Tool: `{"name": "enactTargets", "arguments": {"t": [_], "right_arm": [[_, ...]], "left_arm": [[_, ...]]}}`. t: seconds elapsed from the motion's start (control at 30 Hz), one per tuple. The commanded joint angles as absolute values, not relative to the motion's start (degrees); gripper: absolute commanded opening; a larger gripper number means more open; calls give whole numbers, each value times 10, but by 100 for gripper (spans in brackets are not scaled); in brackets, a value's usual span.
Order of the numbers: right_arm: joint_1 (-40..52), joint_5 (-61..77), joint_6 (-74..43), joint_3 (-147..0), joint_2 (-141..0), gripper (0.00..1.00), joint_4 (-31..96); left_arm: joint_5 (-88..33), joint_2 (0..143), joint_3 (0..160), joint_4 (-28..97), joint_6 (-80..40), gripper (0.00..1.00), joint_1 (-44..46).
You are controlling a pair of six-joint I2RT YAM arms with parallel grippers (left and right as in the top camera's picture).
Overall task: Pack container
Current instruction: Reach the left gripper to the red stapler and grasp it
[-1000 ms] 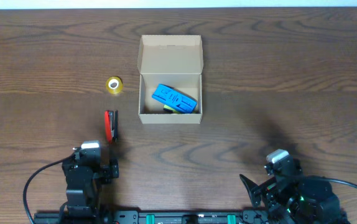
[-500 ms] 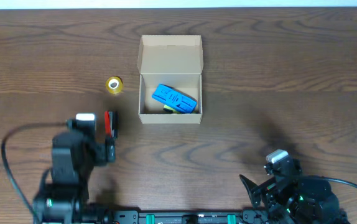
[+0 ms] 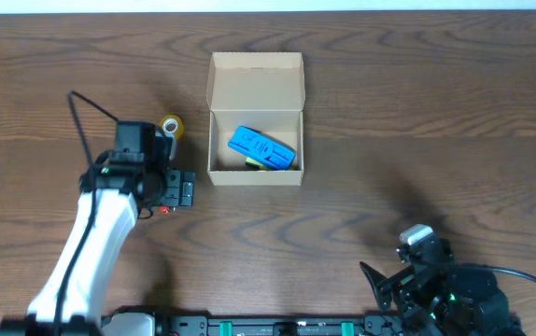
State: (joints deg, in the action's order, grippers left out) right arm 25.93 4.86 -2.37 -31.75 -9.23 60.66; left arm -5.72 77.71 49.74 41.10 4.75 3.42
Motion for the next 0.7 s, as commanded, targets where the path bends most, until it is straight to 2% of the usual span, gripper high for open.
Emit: {"name": "enactTargets", "arguments": {"t": [0.0, 0.67], "right_arm": [[255, 45, -29, -317, -90, 99, 608], [255, 45, -29, -317, -89, 99, 608]], "left_arm": [[-67, 825, 513, 413, 47, 95, 31], [-71, 963, 530, 340, -49, 95, -16]]}}
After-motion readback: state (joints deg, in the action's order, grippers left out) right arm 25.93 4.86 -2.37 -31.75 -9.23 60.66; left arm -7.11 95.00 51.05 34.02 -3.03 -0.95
